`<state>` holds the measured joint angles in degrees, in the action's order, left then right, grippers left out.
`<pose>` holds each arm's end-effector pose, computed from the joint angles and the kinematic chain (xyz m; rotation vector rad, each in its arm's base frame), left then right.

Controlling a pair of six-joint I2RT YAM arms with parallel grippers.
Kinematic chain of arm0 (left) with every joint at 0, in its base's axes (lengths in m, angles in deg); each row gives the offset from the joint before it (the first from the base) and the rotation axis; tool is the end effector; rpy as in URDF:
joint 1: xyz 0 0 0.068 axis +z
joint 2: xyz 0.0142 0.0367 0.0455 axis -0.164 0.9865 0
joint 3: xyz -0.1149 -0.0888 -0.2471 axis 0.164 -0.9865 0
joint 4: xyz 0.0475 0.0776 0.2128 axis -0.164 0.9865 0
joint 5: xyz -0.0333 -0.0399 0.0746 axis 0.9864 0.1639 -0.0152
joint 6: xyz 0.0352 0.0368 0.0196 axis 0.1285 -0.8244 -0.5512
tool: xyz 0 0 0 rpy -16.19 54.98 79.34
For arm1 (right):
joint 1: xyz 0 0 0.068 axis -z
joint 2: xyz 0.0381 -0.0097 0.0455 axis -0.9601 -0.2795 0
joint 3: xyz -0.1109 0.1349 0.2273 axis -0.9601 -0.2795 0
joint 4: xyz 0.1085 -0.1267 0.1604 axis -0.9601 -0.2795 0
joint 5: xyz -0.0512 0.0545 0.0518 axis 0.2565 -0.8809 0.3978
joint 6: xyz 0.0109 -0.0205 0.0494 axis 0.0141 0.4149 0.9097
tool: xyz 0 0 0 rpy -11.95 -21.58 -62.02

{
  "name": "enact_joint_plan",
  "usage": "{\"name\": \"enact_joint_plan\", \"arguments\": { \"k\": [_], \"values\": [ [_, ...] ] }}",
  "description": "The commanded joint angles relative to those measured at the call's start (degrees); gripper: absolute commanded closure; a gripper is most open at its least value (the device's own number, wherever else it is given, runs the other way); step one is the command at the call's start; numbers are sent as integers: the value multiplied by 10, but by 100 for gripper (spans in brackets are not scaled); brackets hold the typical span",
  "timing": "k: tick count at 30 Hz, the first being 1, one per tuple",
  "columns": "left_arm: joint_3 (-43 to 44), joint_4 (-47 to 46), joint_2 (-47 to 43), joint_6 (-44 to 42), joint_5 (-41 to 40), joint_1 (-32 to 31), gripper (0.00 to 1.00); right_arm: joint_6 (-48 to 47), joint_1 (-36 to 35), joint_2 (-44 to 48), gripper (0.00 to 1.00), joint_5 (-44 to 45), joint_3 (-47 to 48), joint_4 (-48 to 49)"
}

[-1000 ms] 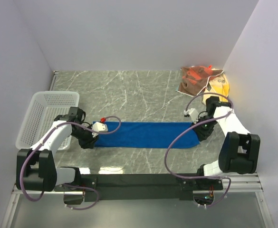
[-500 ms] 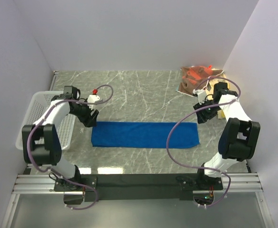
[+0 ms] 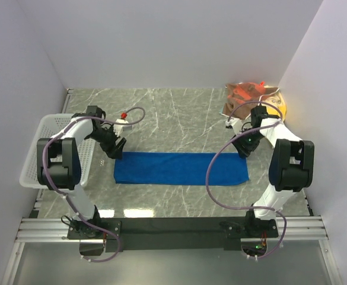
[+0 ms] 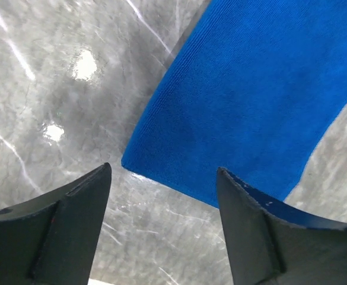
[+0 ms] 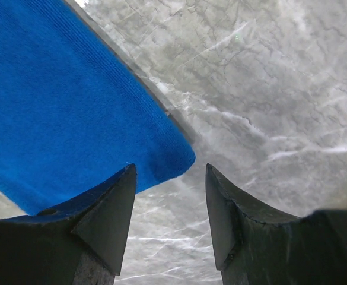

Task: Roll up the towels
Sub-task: Fold the towel

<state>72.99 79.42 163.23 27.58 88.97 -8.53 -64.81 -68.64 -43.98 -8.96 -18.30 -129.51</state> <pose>0.3013 -0.0149 0.2231 1.1818 2.4141 -0.6081 0.2968 -0.0163 0.2217 -1.1988 2.5500 0.2121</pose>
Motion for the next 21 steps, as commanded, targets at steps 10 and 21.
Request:
{"name": "enact_joint_plan", "arguments": {
  "k": [10,21],
  "values": [
    [30,-10,56,-30,-39,-35,36,-70,-4,-39,46,5,21,-18],
    [19,-12,63,-36,-46,-35,48,-75,-6,-73,56,11,44,-6]
  ]
}}
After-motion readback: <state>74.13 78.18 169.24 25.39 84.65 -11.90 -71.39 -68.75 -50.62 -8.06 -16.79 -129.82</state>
